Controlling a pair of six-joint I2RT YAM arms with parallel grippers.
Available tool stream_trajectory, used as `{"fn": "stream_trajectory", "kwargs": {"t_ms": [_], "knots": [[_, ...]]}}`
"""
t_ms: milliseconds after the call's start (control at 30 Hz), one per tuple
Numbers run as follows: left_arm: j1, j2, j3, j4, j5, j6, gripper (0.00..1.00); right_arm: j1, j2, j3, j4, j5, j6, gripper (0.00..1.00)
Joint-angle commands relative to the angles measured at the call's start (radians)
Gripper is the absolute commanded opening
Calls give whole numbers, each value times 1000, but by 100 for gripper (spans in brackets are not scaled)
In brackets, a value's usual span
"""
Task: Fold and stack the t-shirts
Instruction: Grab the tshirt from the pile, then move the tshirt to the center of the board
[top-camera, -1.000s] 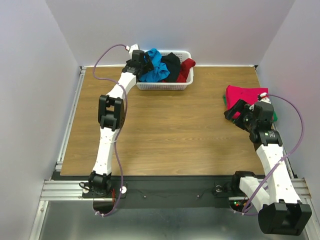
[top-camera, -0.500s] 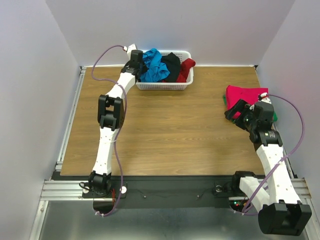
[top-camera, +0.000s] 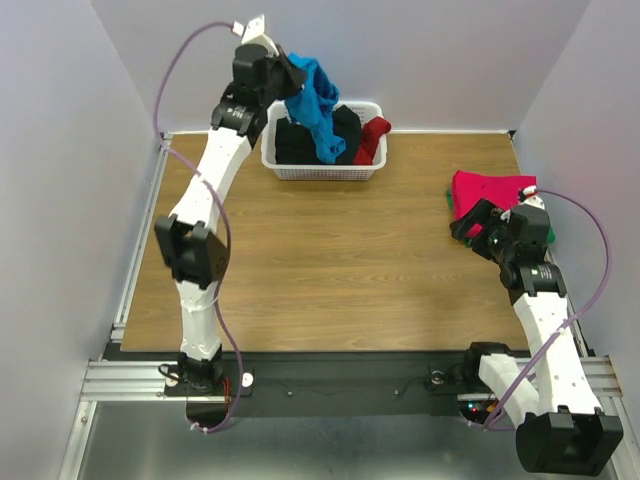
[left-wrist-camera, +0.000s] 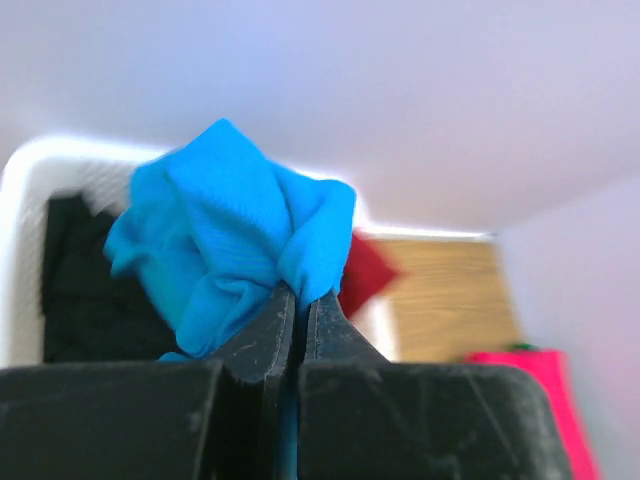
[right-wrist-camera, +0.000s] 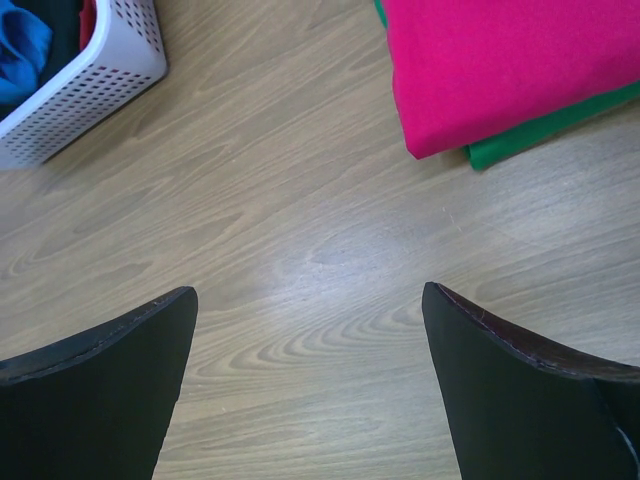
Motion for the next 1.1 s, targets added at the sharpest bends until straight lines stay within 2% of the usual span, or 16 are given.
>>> {"fn": "stream_trajectory", "kwargs": {"t_ms": [0, 200, 300, 367, 467, 667, 867, 900, 967, 1000, 1067], "knots": [[-91, -325, -29, 107, 73, 83, 0, -2, -26, -10, 45, 18, -6, 100], [-298, -647, -196, 122, 31, 166, 0, -2, -40, -16, 45, 1, -4, 100], [-349, -800, -338, 179, 150, 138, 0, -2, -61, -16, 45, -13, -1, 100], [-360, -870, -418, 277, 241, 100, 0, -2, -75, -19, 45, -21, 2, 100], [-362, -965, -550, 299, 252, 65, 0, -2, -126, -29, 47, -42, 19, 100], [-360, -991, -761, 277, 113, 19, 0, -2, -184, -37, 41, -82, 10, 100], [-362, -850, -931, 262, 73, -40, 0, -2, -210, -40, 31, -107, 14, 100], [-362, -785, -957, 254, 69, -37, 37, -2, -210, -43, 33, -116, 16, 100], [-360, -713, -951, 221, 76, -8, 85, -2, -201, -43, 31, -133, 8, 100], [-362, -645, -940, 187, 74, 0, 98, -2, -186, -36, 25, -159, -12, 100], [-360, -591, -908, 133, 53, 11, 98, -2, -170, -22, 8, -191, -30, 100]]}}
